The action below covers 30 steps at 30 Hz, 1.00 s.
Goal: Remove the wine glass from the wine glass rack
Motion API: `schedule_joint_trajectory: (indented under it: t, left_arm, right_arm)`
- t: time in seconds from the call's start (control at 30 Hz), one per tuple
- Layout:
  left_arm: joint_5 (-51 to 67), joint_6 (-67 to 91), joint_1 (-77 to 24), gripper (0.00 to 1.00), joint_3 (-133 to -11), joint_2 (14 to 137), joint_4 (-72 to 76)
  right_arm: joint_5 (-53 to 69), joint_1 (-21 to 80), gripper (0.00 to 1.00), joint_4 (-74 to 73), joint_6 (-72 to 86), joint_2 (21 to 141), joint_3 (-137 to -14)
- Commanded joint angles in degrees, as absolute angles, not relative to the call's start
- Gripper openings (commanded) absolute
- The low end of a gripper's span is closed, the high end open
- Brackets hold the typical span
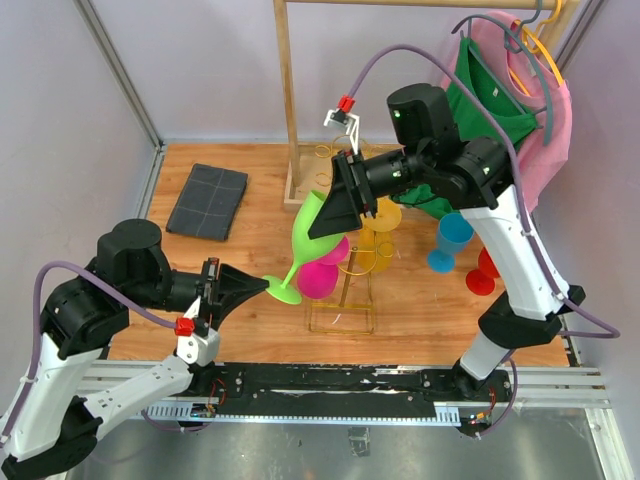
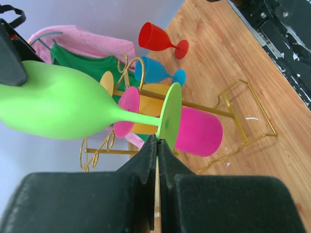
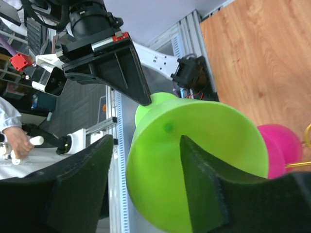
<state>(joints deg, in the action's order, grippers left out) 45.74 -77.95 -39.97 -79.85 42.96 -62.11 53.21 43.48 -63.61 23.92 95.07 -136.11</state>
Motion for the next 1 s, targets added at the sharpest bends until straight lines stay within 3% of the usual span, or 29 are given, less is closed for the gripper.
schedule_joint_trajectory:
  t: [0.0,0.17,0.23,0.43,0.57,0.73,0.97]
  left_arm:
    - [46.1,-80.1,-40.3,0.0,-79.4,42.7,-61.6]
    - [43.6,-82.9,-40.3,0.0,-78.4,42.1,-61.7]
    - [42.1,-83.7,-40.3,0.08,-78.9,42.5,-61.6]
    - [33.4,-73.7,-40.3,0.79,-83.7,44.9,-50.6]
    - [26.2,-70.9,-40.3,0.98,-86.3,45.6,-45.2]
    - [15.9,-66.0,-40.3,0.99,-83.6,43.0,-34.7]
    - [10.6,-55.5,-40.3,0.99,-78.8,39.6,-29.7]
  right_arm:
    - [51.4,46.0,0.49,-67.4,20.7,95.9,-137.0]
    - [51.6,46.2,0.01,-67.9,20.2,95.6,-136.4]
    - [51.8,46.2,0.01,-67.8,20.2,95.0,-136.6]
    - [53.5,46.1,0.01,-60.3,23.7,92.0,-136.4]
    - [55.8,45.1,0.01,-47.5,30.5,87.9,-134.7]
    - [55.3,37.9,0.01,-34.9,38.1,83.2,-134.6]
    - [38.9,7.1,0.01,-42.5,29.0,70.1,-128.0]
